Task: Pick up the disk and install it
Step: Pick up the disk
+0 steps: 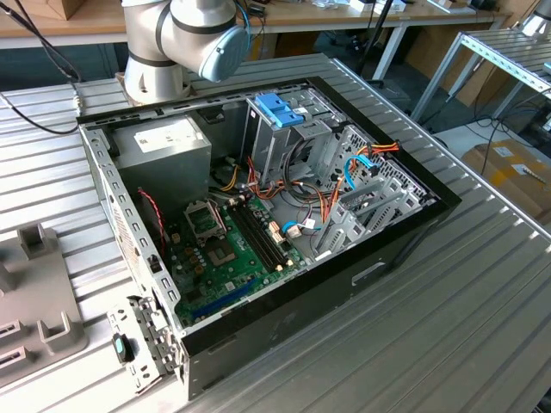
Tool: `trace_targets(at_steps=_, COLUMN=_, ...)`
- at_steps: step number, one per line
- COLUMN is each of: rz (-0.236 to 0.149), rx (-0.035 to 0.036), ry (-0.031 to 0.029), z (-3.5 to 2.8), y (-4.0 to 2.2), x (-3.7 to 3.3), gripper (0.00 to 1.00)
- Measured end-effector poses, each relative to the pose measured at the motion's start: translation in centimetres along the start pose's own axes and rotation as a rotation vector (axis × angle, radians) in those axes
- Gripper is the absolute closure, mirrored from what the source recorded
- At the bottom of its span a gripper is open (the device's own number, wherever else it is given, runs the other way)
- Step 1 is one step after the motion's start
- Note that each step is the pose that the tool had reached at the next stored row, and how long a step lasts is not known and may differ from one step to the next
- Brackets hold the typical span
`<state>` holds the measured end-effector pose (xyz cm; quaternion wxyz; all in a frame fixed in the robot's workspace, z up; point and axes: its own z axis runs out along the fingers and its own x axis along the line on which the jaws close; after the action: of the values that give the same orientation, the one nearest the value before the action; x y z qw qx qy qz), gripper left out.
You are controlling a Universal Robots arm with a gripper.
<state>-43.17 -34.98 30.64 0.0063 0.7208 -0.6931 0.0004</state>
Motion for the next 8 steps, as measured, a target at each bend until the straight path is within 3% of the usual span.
trace_targets(at_steps=8, rz=0.000, rx=0.0000, ry=0.0000, z=0.00, y=0.00, x=0.02, gripper=0.65)
